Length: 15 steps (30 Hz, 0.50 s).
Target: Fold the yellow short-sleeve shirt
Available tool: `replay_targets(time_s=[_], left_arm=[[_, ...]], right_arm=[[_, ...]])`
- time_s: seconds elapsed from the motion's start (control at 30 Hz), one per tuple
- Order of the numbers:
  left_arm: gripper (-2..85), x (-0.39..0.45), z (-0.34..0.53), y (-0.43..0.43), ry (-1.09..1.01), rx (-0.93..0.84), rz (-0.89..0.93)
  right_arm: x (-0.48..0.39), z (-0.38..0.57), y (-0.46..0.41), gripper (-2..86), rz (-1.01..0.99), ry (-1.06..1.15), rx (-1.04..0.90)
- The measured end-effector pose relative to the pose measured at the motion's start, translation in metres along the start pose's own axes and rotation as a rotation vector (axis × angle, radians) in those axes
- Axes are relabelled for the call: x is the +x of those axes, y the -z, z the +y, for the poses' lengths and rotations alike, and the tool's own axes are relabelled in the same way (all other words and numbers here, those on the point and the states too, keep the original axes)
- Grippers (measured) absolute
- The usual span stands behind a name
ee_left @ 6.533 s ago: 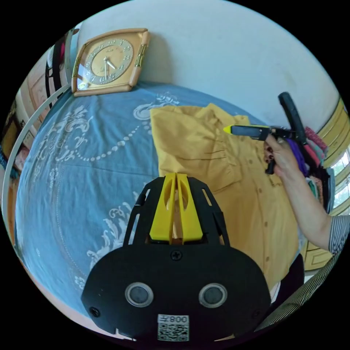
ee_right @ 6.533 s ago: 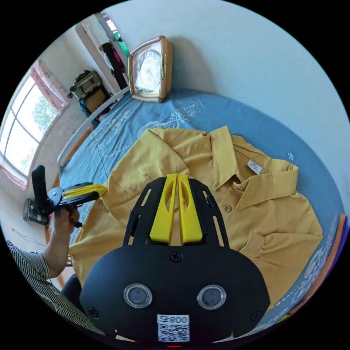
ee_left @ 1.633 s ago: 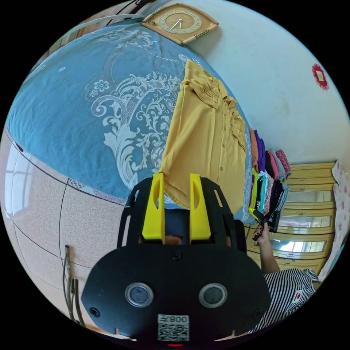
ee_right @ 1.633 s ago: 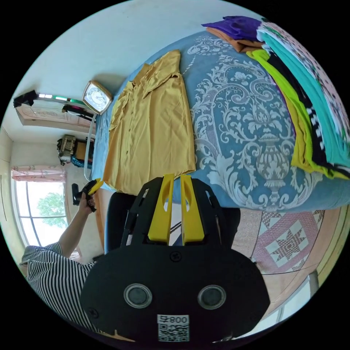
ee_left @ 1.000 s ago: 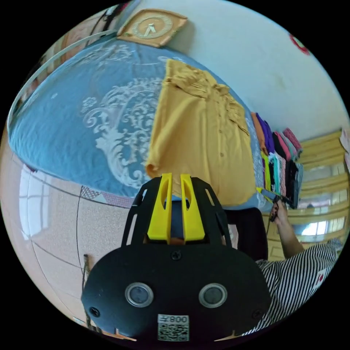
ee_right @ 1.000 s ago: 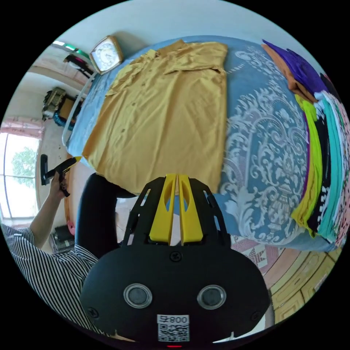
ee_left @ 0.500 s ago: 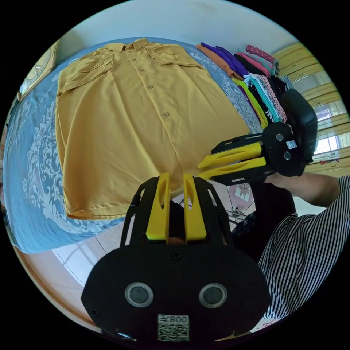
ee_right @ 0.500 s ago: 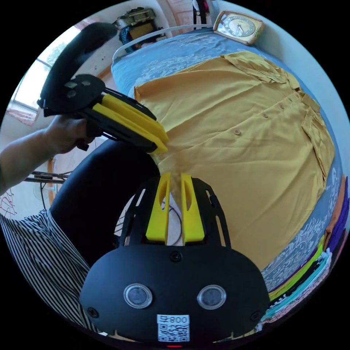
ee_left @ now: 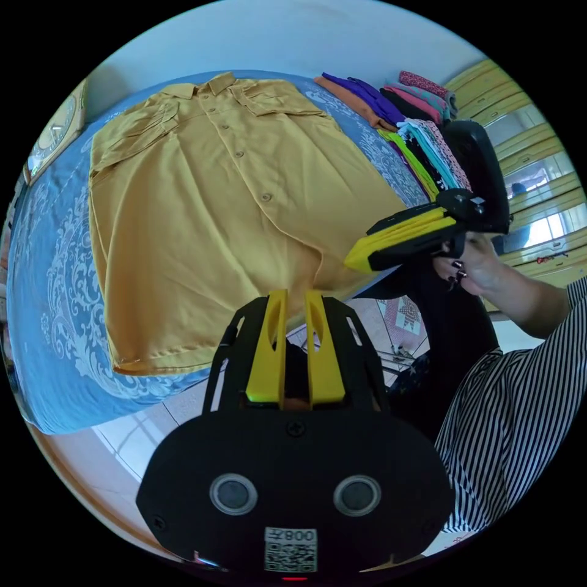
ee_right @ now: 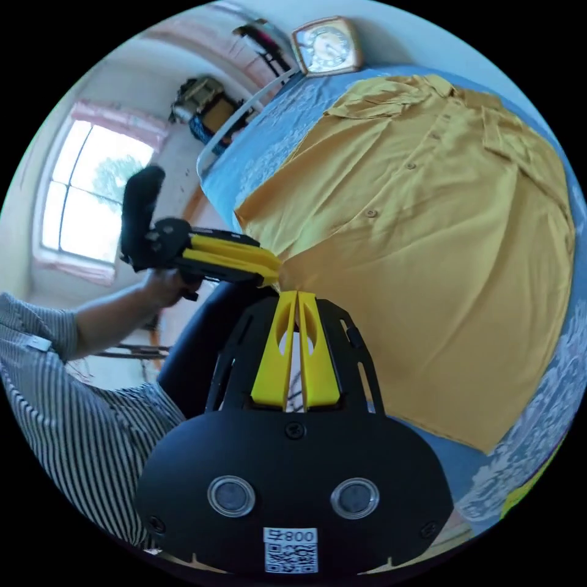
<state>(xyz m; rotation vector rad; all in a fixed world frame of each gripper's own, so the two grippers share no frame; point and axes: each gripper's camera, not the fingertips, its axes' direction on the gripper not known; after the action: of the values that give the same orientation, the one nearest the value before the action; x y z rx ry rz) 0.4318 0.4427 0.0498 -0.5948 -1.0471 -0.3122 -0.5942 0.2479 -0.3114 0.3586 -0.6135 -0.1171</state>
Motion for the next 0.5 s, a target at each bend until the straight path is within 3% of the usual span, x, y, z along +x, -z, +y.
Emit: replay_targets(time_s=[0.3, 0.5], left_arm=[[6.2, 0.062, -0.013, 0.010, -0.102, 0.001, -0.019], [5.4, 0.110, -0.025, -0.011, -0.205, -0.089, -0.101]], right_arm=[[0.048, 0.013, 0.033, 0.1, -0.136, -0.151, 0.107], [0.054, 0.017, 0.059, 0.1, -0.210, -0.171, 0.197]])
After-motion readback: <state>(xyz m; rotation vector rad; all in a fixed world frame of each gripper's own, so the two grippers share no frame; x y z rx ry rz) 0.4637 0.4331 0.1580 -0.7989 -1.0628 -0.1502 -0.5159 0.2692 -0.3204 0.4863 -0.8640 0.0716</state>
